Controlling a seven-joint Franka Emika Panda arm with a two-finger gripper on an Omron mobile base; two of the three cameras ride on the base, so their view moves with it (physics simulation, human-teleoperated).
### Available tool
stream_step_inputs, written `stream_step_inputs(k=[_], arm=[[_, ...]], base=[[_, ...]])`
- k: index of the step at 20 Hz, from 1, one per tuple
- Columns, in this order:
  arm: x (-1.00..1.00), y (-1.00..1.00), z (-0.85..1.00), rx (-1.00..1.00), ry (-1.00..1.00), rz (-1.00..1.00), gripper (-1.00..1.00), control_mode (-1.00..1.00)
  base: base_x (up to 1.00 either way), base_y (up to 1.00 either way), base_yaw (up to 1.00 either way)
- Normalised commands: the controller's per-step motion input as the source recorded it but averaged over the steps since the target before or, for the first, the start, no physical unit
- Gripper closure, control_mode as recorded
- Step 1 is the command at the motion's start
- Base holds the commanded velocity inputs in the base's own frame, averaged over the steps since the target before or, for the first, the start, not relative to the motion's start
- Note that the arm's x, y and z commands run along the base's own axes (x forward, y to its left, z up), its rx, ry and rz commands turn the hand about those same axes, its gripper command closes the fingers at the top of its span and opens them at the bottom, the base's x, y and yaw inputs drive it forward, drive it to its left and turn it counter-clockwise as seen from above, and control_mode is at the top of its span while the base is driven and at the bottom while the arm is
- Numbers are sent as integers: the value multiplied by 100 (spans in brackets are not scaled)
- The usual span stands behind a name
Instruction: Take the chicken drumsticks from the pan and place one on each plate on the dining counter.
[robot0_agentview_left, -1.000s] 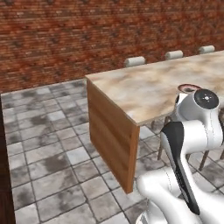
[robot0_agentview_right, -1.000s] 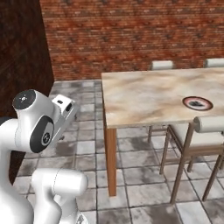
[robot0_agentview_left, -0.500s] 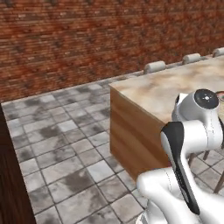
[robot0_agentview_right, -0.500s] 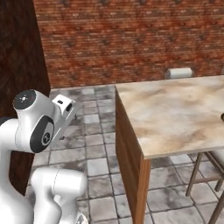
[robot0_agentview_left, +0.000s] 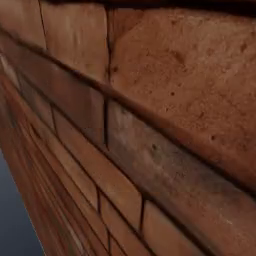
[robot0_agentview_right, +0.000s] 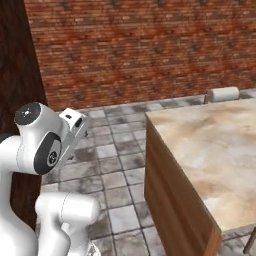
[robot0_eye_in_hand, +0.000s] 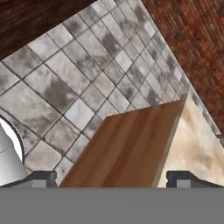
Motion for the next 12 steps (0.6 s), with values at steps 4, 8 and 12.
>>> stream_step_inputs(k=[4,8,12], arm=[[0,0,0,0,0,0,-100,100],[0,0,0,0,0,0,-100,100],[0,0,0,0,0,0,-100,100]], base=[[100,96,-21],[100,89,-26],[100,86,-28]])
